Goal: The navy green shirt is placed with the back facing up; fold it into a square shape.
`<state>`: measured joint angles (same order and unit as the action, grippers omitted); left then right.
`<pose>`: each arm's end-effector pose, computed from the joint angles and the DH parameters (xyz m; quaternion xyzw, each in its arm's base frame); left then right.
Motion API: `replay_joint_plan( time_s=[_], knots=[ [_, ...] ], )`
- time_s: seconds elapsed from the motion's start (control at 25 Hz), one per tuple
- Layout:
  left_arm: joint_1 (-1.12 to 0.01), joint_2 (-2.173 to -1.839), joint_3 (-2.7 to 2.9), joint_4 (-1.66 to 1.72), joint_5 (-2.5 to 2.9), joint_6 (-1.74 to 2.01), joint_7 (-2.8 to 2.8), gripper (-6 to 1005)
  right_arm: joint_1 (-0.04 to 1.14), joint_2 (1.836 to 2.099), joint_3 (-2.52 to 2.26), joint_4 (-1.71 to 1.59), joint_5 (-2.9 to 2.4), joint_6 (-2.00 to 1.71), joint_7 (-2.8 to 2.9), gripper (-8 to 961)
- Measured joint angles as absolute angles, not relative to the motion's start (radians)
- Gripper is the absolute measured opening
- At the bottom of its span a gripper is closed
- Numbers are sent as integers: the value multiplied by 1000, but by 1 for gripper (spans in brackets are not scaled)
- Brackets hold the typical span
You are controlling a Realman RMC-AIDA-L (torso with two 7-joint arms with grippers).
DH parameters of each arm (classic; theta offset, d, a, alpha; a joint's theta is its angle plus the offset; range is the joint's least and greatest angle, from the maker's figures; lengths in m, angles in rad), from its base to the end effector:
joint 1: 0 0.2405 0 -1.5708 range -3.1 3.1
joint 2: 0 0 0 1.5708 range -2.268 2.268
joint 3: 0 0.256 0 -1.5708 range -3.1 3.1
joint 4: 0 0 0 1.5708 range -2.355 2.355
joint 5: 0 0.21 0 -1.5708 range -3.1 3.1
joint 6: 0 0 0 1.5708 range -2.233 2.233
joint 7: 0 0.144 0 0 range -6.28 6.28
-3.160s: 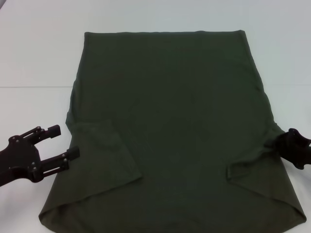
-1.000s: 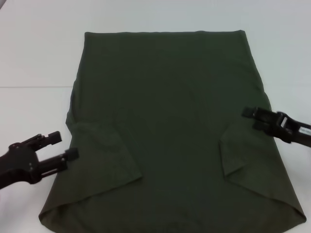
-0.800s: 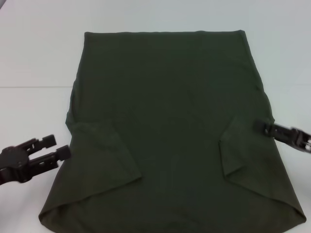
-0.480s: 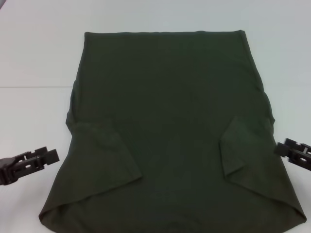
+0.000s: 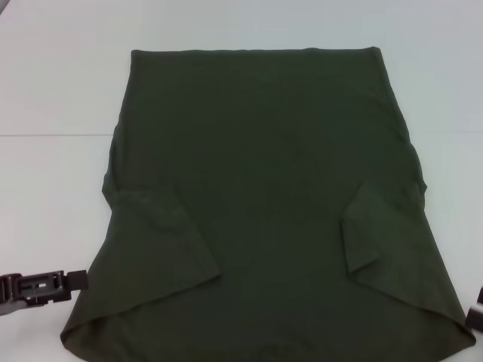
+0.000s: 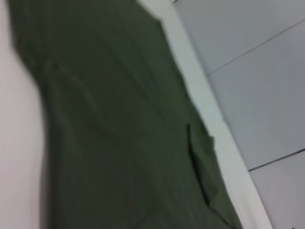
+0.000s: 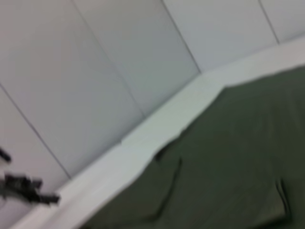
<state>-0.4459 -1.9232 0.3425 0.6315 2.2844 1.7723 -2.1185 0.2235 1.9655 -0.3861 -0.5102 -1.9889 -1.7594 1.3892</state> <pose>-0.3371 0.2846 0.0779 -0.7558 -0.6033 -0.2453 0.0678 0.3650 0.2209 0.0585 -0.8368 0.3871 0.3313 0.2007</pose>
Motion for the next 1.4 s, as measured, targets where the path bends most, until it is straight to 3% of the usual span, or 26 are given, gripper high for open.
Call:
replay_joint_plan(
  time_s=[0.36,0.64,1.08,1.4],
  knots=[
    [-530,-1873,343,638,2449,1757,-2412,823,231,1979,-382,-542,-2073,-1695,1309,817],
    [-580,-1871,385,666,2585,1742,-2521,823,253,1978,-354,-581,-2069,-1688,1307,817],
    [-626,-1934,603,828,2643,1726,-2694,824,267,1979,-315,-581,-2069,-1662,1295,816],
    [-636,-1962,643,846,2668,1700,-2720,824,267,1980,-297,-581,-2069,-1661,1288,817]
  ],
)
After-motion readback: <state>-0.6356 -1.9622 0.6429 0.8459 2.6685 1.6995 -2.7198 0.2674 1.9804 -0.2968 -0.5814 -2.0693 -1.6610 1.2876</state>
